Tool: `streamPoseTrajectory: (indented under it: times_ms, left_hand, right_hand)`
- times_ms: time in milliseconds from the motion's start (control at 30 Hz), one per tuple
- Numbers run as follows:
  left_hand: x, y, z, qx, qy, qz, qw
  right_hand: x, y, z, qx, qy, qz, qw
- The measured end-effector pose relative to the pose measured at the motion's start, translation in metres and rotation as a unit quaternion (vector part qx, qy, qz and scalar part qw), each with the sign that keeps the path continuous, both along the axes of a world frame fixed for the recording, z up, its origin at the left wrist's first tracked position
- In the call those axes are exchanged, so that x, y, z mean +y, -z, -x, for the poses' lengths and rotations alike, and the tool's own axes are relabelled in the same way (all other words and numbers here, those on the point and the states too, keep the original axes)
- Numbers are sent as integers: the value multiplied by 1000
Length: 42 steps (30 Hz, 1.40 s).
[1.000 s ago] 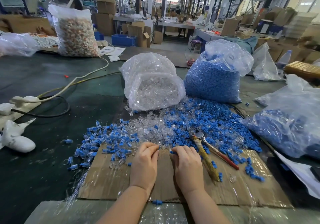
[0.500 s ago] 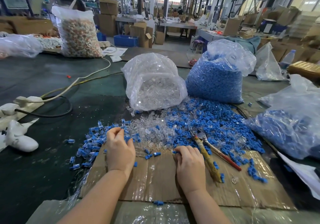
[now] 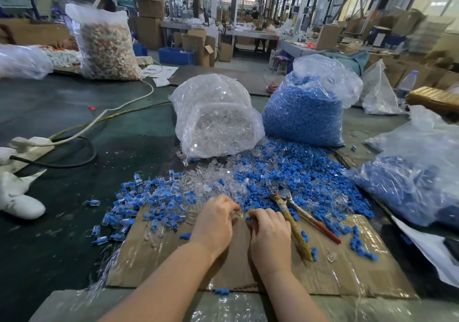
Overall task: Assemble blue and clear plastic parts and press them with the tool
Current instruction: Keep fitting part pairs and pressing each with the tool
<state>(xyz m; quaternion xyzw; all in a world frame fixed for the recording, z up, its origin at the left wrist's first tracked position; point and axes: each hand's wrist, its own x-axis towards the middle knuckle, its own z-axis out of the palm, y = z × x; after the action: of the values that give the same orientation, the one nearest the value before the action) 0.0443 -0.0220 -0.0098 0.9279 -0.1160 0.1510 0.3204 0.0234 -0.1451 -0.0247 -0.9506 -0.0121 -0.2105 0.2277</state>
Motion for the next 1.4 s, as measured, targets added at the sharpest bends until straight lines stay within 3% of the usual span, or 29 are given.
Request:
streamPoseTrajectory:
  times_ms: [167,367,567,900,1233,1400]
  left_hand:
    - [-11,4,-8,33,13,-90,995]
    - [-9,0,-5,47,-7,-26,999]
    - [-7,-2,10,26,-24,54,998]
    - [-10,7,29,9,-23,81,996]
    - [-7,7,30,28,-39,149,988]
    - [-3,8,28,57,-80,227,969]
  right_hand:
    - [0,-1,0,-15,2,8,1000]
    - [-1,2,-2,17,-4,8,1000]
    - [0,1,0,-15,-1,-22,1000]
    - [-1,0,0,-14,-8,-36,999]
    - [-2,-2,1,-30,-27,-58,997]
    - [-1,-3,1,-19,-48,-59,997]
